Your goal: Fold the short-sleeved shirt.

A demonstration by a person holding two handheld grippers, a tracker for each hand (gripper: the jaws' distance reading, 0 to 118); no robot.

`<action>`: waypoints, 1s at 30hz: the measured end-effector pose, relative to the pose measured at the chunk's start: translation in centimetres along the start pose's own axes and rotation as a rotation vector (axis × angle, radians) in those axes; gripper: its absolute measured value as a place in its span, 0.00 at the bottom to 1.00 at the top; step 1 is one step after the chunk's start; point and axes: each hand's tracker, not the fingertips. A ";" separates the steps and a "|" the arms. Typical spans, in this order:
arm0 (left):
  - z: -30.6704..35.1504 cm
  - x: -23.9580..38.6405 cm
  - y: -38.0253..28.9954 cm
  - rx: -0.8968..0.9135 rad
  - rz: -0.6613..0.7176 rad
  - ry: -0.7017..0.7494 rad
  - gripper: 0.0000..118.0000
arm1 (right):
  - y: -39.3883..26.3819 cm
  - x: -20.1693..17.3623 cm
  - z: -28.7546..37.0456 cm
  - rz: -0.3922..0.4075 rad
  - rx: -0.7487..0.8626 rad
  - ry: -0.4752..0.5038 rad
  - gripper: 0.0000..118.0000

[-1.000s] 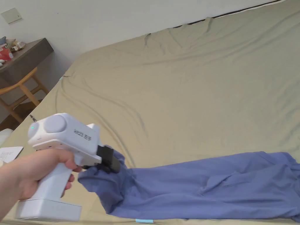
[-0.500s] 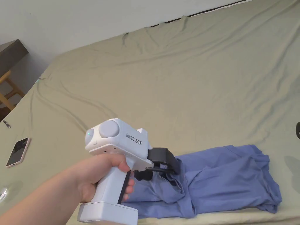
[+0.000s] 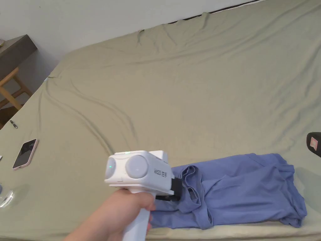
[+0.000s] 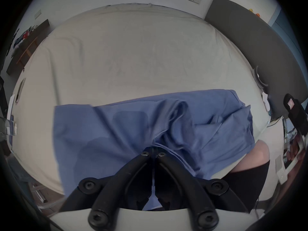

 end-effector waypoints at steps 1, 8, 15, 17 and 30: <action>-0.4 0.8 0.2 0.001 0.007 -0.041 0.00 | 0.1 -0.1 -0.1 0.001 0.001 0.003 0.00; 1.5 4.1 0.6 -0.011 -0.070 -0.288 0.00 | 0.2 -0.7 -1.0 0.011 -0.008 0.025 0.00; 11.7 -10.9 -1.7 0.252 0.154 -0.351 0.00 | 0.1 -1.9 -1.8 0.032 -0.021 0.069 0.00; 12.5 -15.8 -3.0 0.272 0.231 -0.297 0.09 | 0.0 -2.3 -2.1 0.038 -0.030 0.076 0.00; -1.8 -25.0 -5.6 0.188 0.489 -0.865 0.72 | -0.5 -5.0 -4.0 0.041 -0.063 0.075 0.00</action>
